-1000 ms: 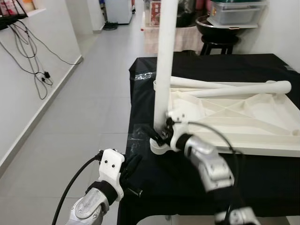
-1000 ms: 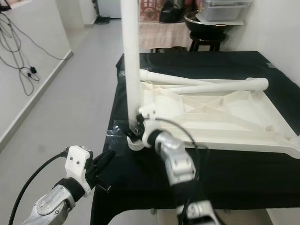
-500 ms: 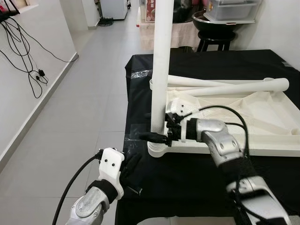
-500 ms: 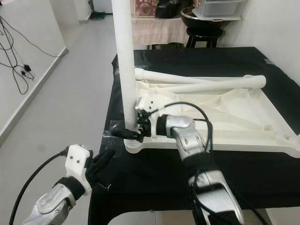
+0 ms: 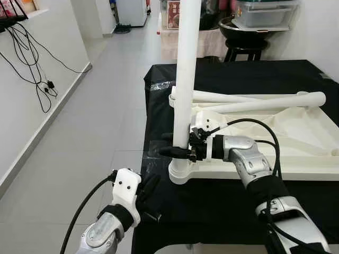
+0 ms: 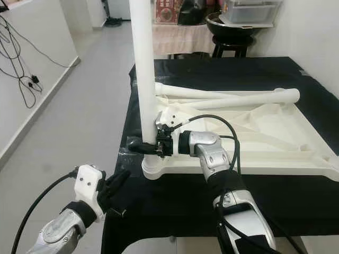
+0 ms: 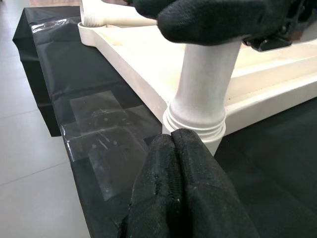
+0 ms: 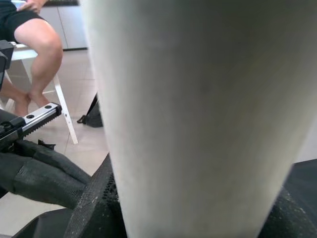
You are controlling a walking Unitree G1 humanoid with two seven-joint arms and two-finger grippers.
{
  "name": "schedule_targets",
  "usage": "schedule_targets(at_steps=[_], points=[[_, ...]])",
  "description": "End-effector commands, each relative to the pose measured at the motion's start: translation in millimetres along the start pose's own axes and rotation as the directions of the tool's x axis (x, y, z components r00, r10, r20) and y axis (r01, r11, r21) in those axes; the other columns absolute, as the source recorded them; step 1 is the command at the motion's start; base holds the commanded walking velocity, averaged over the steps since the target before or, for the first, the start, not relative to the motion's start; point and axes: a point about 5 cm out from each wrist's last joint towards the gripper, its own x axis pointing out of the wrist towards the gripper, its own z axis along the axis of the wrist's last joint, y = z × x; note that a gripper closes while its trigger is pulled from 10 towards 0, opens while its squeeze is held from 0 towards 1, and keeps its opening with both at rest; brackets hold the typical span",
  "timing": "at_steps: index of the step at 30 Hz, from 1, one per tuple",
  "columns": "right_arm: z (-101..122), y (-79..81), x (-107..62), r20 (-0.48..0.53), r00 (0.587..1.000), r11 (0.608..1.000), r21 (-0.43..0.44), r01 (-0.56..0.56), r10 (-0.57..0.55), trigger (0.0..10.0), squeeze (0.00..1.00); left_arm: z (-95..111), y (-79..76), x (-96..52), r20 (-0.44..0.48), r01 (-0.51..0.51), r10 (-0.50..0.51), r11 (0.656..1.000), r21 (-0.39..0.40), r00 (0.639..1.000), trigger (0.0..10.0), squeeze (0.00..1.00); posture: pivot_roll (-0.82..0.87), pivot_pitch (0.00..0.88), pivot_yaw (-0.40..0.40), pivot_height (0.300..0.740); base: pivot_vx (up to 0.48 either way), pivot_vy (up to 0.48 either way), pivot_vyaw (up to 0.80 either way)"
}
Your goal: Building children table
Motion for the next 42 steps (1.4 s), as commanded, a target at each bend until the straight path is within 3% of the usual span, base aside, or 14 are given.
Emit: schedule_targets(at_steps=[1, 4, 5, 6, 9, 18, 19, 21, 22, 24, 29, 32, 33, 42], points=[[-9.5, 5.5, -1.6, -0.018, 1.000, 1.000, 0.006, 0.021, -0.021, 0.0, 0.00, -0.7, -1.0, -0.9, 0.000, -0.002, 0.002, 1.000, -0.008, 1.000, 10.0, 0.00, 0.01, 0.059, 0.002, 0.740, 0.000, 0.000, 0.00], [-14.2, 7.3, -4.0, -0.041, 0.996, 0.997, 0.002, 0.083, -0.083, 0.0, 0.00, -0.3, -0.5, -1.4, 0.001, -0.002, 0.002, 1.000, -0.009, 1.000, 10.0, 0.00, 0.00, 0.065, -0.003, 0.740, 0.000, 0.000, 0.00], [-21.8, 8.4, 0.4, -0.042, 0.943, 0.942, 0.041, 0.333, -0.331, 0.0, 0.00, 0.1, 0.4, -2.3, 0.001, -0.003, 0.003, 1.000, -0.008, 1.000, 10.0, 0.00, 0.00, 0.070, -0.008, 0.740, 0.000, 0.000, 0.00], [-21.8, 8.4, 0.4, -0.042, 0.943, 0.942, 0.041, 0.333, -0.331, 0.0, 0.00, 0.1, 0.4, -2.3, 0.001, -0.003, 0.003, 1.000, -0.008, 1.000, 10.0, 0.00, 0.00, 0.070, -0.008, 0.740, 0.000, 0.000, 0.00], [-52.1, 43.9, 1.8, -0.166, 0.697, 0.696, 0.077, 0.714, -0.697, 0.0, 0.00, 1.9, 3.4, -3.8, 0.003, -0.006, 0.006, 1.000, -0.004, 1.000, 10.0, 0.00, -0.01, 0.077, 0.016, 0.740, 0.000, 0.000, 0.00], [-47.6, 37.6, 9.1, -0.163, 0.712, 0.715, 0.053, 0.697, -0.683, 0.0, 0.00, 0.8, 5.8, -3.2, -0.008, 0.005, -0.005, 1.000, -0.005, 1.000, 10.0, 0.00, 0.00, 0.065, 0.019, 0.740, 0.000, 0.000, 0.00], [-42.6, 37.1, 11.4, -0.161, 0.705, 0.707, 0.057, 0.705, -0.690, 10.0, 0.00, 1.2, 6.7, -3.2, -0.004, -0.009, 0.009, 1.000, 0.000, 1.000, 10.0, 0.00, 0.01, 0.064, 0.017, 0.740, 0.000, 0.000, 0.00], [-38.8, 37.4, 12.9, -0.152, 0.715, 0.715, 0.066, 0.696, -0.682, 10.0, 0.00, 1.4, 7.2, -3.2, -0.001, -0.019, 0.019, 1.000, 0.001, 1.000, 10.0, 0.00, 0.01, 0.063, 0.016, 0.740, 0.000, 0.000, 0.00], [-35.3, 38.9, 15.1, -0.144, 0.734, 0.730, 0.092, 0.678, -0.664, 10.0, 1.00, 1.5, 7.3, -3.2, 0.000, -0.024, 0.024, 1.000, 0.002, 1.000, 10.0, 0.00, 0.01, 0.062, 0.016, 0.740, 0.000, 0.000, 0.00], [-31.5, 39.2, 17.1, -0.127, 0.755, 0.746, 0.114, 0.656, -0.644, 10.0, 1.00, 1.4, 7.3, -3.0, 0.001, -0.026, 0.026, 1.000, 0.002, 1.000, 10.0, 0.00, 0.01, 0.061, 0.015, 0.740, 0.000, 0.000, 0.00], [-5.2, 32.2, 24.1, 0.014, 0.896, 0.891, 0.107, 0.441, -0.444, 10.0, 1.00, 0.5, 6.5, -1.9, -0.002, -0.020, 0.020, 1.000, -0.002, 1.000, 10.0, 0.00, 0.01, 0.054, 0.012, 0.740, 0.000, 0.000, 0.00], [3.1, 34.5, 22.2, 0.010, 0.979, 0.979, 0.031, 0.204, -0.204, 10.0, 1.00, 0.1, 5.9, -1.4, -0.002, -0.016, 0.016, 1.000, -0.004, 1.000, 10.0, 0.00, 0.01, 0.051, 0.013, 0.740, 0.000, 0.000, 0.00], [3.5, 35.8, 20.0, -0.027, 0.993, 0.992, -0.041, 0.116, -0.117, 10.0, 0.00, -0.2, 5.4, -1.2, -0.002, -0.015, 0.015, 1.000, -0.005, 1.000, 10.0, 0.00, 0.01, 0.047, 0.014, 0.740, 0.000, 0.000, 0.00], [19.2, 9.4, 13.4, -0.013, 0.999, 0.999, -0.026, -0.035, 0.035, 10.0, 0.00, -1.5, 4.3, -1.5, -0.004, -0.015, 0.015, 1.000, -0.008, 1.000, 10.0, 0.00, 0.02, 0.041, 0.012, 0.740, 0.000, 0.000, 0.00]])
